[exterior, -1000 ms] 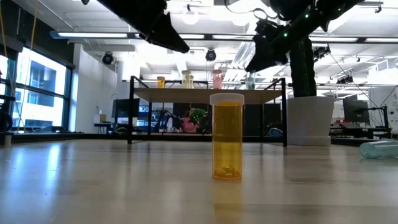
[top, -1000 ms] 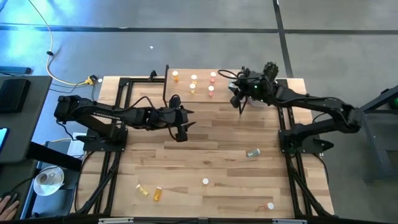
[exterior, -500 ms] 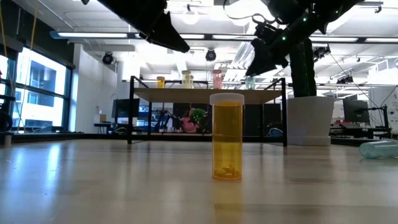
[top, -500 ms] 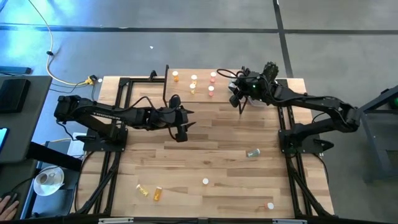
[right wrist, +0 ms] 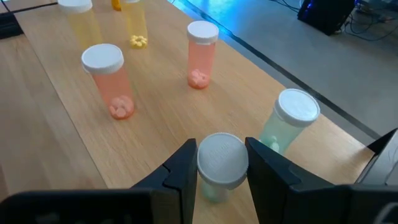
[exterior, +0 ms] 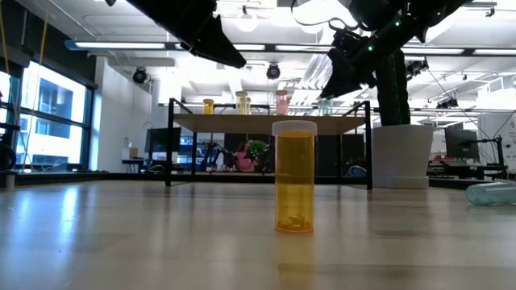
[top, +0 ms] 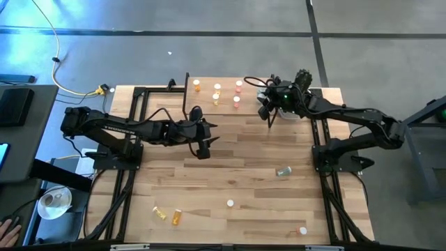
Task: Pick and place medicine bottles onto shelf by color
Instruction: Put the bottom blue pill bottle on the shelf aligned with the other blue pill bottle
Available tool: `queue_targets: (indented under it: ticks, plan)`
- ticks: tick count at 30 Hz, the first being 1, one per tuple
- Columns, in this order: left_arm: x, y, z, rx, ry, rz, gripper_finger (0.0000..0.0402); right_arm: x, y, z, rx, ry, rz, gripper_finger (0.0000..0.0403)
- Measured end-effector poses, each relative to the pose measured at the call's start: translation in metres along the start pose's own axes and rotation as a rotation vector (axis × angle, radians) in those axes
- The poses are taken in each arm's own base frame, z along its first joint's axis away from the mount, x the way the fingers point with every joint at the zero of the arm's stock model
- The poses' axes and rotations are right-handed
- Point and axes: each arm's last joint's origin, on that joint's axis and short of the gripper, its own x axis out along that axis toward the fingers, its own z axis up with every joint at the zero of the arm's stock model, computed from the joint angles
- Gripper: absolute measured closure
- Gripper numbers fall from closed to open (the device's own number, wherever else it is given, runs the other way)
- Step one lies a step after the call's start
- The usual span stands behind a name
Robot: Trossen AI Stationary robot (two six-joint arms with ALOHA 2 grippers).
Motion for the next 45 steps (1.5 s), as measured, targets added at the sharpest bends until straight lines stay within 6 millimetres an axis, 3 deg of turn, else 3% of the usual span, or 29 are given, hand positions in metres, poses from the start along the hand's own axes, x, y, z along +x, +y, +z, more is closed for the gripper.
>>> queue_targets:
  ticks: [12, 24, 45]
  plan:
    - [0.0, 0.0, 0.0, 0.0, 0.0, -0.001, 0.0202, 0.0, 0.0, 0.0, 0.0, 0.001, 0.001, 0.03]
    - [0.0, 0.0, 0.0, 0.001, 0.0, -0.002, 0.0202, 0.001, 0.001, -0.002, 0.015, 0.01, 0.005, 0.0236]
    - [0.0, 0.0, 0.0, 0.001, 0.001, -0.004, 0.0202, -0.006, -0.001, 0.005, 0.005, -0.049, 0.005, 0.0233]
